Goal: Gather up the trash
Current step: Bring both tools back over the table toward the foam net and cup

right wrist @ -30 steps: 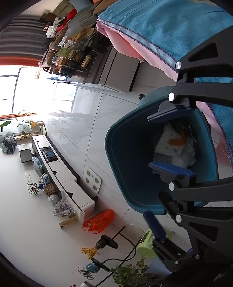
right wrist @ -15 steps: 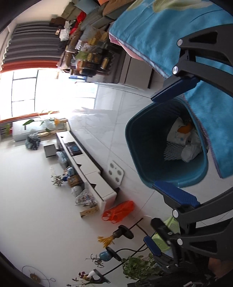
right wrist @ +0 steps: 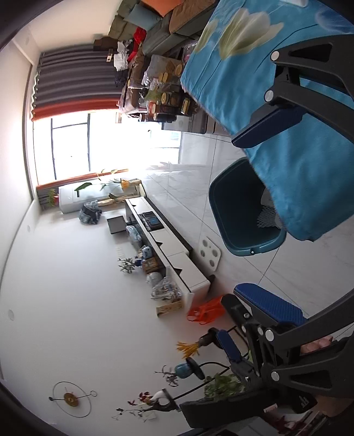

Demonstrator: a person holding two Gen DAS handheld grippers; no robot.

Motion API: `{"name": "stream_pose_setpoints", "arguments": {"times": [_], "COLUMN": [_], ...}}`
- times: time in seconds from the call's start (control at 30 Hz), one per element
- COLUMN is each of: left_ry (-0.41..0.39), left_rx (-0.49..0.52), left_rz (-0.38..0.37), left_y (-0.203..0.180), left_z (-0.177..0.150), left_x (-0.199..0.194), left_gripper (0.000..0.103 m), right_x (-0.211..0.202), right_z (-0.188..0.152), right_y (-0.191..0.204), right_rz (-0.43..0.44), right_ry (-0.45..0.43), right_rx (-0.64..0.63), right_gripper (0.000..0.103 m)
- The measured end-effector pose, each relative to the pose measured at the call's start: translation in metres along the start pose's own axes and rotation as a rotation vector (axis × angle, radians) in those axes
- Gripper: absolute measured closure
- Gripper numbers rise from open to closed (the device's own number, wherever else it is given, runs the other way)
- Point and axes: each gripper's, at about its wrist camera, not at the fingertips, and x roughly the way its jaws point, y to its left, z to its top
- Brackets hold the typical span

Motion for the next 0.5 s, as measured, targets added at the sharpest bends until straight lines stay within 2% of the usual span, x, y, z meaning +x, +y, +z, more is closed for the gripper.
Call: {"name": "stream_pose_setpoints", "arguments": {"times": [0.27,0.5], "left_ry": [-0.047,-0.065], "left_rx": [0.09,0.122], "left_rz": [-0.118,-0.264], "left_y": [-0.065,-0.116], "left_z": [-0.004,-0.009], "left_x": [-0.053,-0.088], "left_gripper": [0.005,0.005], "right_x": [-0.08,-0.15], "right_z": [-0.029,-0.069], "right_y": [-0.018,-0.063], "right_rz": [-0.115,-0.277], "right_ry": [-0.113,-0.169], "right_rx": [0.016,0.107], "right_gripper": [0.007,0.007]}}
